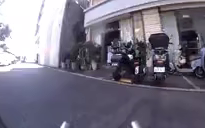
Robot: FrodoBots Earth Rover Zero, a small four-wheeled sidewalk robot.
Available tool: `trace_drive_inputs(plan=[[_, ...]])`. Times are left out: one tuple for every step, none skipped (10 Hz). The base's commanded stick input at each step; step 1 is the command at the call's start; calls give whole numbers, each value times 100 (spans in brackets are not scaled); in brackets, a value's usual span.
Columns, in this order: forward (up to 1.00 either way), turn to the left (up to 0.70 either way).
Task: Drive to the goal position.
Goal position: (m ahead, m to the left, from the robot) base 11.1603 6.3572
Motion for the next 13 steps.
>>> trace_drive_inputs(plan=[[45, 0], [45, 0], [45, 0], [45, 0], [45, 7], [45, 27], [45, 27], [45, 27], [45, 26], [45, 0], [45, 0], [45, 0], [45, 0]])
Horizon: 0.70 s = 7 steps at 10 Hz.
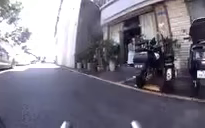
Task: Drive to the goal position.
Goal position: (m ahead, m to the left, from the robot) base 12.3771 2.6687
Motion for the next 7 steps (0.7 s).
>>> trace_drive_inputs(plan=[[45, 0], [45, 0], [45, 0], [45, 0], [45, 0], [45, 0], [45, 0]])
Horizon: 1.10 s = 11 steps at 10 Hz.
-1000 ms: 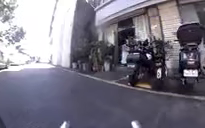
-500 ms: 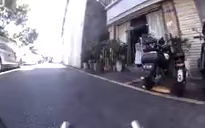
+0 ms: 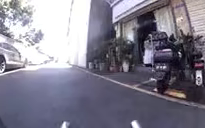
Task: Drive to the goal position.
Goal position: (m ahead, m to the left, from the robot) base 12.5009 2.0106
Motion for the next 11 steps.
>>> trace_drive_inputs(plan=[[45, 0], [45, 0], [45, 0], [45, 0], [45, 0], [45, 0], [45, 0], [45, 14], [45, 27], [45, 27], [45, 27]])
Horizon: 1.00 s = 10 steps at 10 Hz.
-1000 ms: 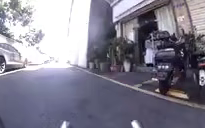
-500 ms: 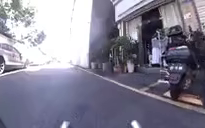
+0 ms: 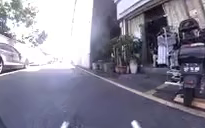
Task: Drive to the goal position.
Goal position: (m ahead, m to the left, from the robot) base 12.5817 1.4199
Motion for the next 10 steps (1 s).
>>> trace_drive_inputs(plan=[[45, 27], [45, 11], [45, 0], [45, 0], [45, 0], [45, 0], [45, 0], [45, 0], [45, 0], [45, 0]])
